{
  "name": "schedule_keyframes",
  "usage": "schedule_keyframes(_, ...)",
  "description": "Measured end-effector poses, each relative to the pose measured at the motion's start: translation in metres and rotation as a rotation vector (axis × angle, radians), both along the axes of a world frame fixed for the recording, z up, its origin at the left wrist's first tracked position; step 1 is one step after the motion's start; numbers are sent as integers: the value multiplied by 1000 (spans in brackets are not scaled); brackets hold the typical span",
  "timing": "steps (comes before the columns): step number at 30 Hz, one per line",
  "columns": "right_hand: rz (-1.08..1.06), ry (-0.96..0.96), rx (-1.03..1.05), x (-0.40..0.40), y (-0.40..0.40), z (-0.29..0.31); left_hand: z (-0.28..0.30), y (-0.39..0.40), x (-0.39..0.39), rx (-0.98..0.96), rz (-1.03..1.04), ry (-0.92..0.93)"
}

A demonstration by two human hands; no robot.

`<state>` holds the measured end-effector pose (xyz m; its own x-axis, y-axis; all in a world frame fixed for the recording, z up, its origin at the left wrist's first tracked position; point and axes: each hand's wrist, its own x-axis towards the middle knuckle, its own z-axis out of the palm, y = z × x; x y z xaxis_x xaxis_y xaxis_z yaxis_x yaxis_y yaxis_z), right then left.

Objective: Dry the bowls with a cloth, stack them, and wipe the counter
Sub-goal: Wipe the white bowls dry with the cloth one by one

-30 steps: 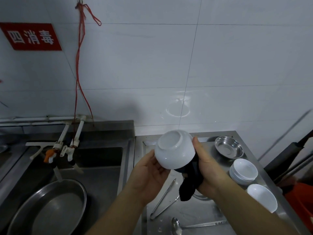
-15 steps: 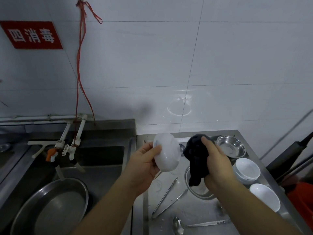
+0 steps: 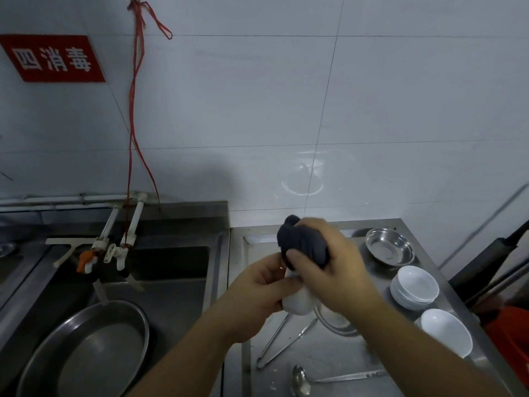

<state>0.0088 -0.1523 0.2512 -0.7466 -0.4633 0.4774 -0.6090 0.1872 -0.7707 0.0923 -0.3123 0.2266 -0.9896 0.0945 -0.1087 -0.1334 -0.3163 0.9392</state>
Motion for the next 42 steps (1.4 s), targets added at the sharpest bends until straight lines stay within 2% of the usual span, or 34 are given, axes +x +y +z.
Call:
schedule_keyframes(3, -39, -314, -222, -9, -6, 10, 5, -3, 0, -1, -3, 56)
schedule_keyframes(8, -153, -796, -472, -18, -13, 13, 16, 0, 1, 57, 16, 120)
schedule_keyframes(13, -249, -1057, -596, -14, -12, 2, 14, 1, 2, 115, 31, 132)
schedule_keyframes(18, -193, -1283, -663, -10, -7, -12, 13, 8, 0, 72, 42, 123)
schedule_keyframes(22, -270, -1301, -670, -15, -7, -15, 15, 14, -6, 35, 57, 70)
schedule_keyframes(27, -331, -1067, -576, -25, -6, -1, 39, 2, -15, 211, 68, -73)
schedule_keyframes(30, -328, -997, -599, -24, -6, 5, 43, 4, -15, 210, 73, -21)
schedule_keyframes(34, -270, -1171, -714, -19, -9, 5, 35, 16, -13, 152, 77, 128)
schedule_keyframes(38, -230, -1337, -712, -13, -6, 0, 22, 26, -9, -29, 61, 158)
schedule_keyframes(40, -249, -1319, -672, -14, -3, -1, 22, 23, -8, -55, 24, 137)
schedule_keyframes(42, -295, -1223, -614, -19, 1, -1, 29, 14, -12, 15, 40, 66)
